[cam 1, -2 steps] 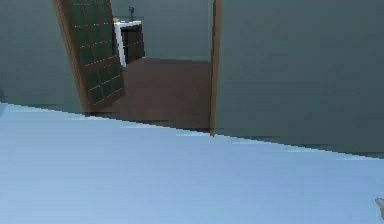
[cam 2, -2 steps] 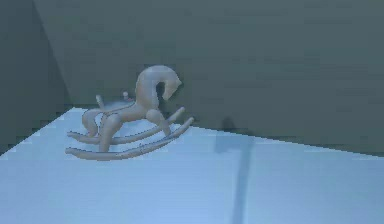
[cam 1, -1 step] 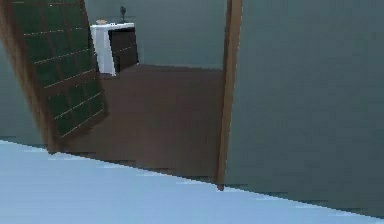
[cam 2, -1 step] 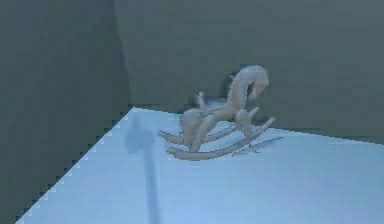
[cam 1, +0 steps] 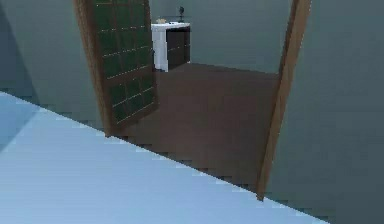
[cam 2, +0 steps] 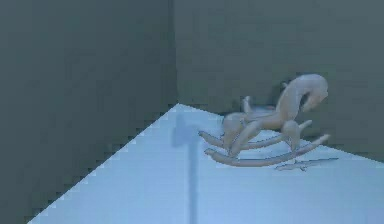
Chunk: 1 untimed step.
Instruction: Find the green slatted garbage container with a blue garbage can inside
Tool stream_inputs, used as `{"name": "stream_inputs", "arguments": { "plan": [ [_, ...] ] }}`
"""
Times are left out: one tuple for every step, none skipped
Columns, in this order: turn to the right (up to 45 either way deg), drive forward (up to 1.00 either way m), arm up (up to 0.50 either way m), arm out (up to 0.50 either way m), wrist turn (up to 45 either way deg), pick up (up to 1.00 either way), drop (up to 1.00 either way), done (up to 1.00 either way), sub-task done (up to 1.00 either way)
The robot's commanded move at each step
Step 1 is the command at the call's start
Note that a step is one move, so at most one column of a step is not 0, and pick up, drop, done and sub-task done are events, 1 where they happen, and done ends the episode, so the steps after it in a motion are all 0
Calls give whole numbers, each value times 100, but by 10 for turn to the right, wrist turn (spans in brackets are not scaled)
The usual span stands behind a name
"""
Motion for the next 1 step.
{"name": "stream_inputs", "arguments": {
  "plan": [
    [0, 100, 0, 0, 0, 0, 0, 0, 0]
  ]
}}
